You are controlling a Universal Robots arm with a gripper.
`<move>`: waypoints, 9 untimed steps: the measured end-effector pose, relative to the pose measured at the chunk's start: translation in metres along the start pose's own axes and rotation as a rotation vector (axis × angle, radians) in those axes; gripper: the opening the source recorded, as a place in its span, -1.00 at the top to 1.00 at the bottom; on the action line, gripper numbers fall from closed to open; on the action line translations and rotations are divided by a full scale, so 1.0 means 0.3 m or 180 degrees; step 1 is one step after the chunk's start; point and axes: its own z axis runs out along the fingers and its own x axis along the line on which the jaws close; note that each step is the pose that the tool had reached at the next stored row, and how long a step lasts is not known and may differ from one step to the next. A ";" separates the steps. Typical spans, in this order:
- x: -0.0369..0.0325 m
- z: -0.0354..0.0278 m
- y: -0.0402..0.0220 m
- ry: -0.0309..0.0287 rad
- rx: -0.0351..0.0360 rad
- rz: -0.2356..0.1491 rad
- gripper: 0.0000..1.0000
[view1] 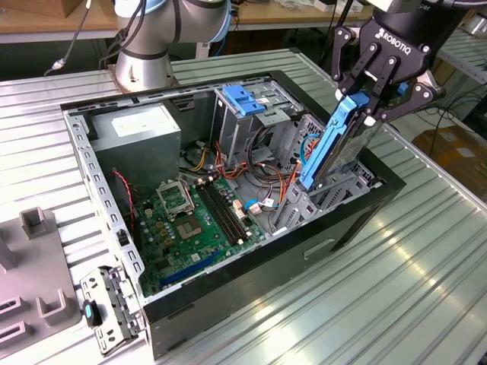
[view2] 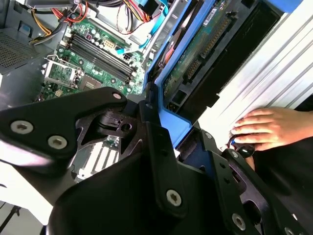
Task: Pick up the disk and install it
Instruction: 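Insert the disk into the insertion slot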
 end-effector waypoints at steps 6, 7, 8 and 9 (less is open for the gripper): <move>-0.004 0.010 -0.001 -0.0007 0.0000 -0.0002 0.26; -0.008 0.011 -0.001 -0.0007 0.0000 -0.0002 0.26; -0.013 0.013 -0.002 -0.0007 0.0000 -0.0001 0.26; -0.013 0.014 -0.002 -0.0008 0.0000 0.0001 0.26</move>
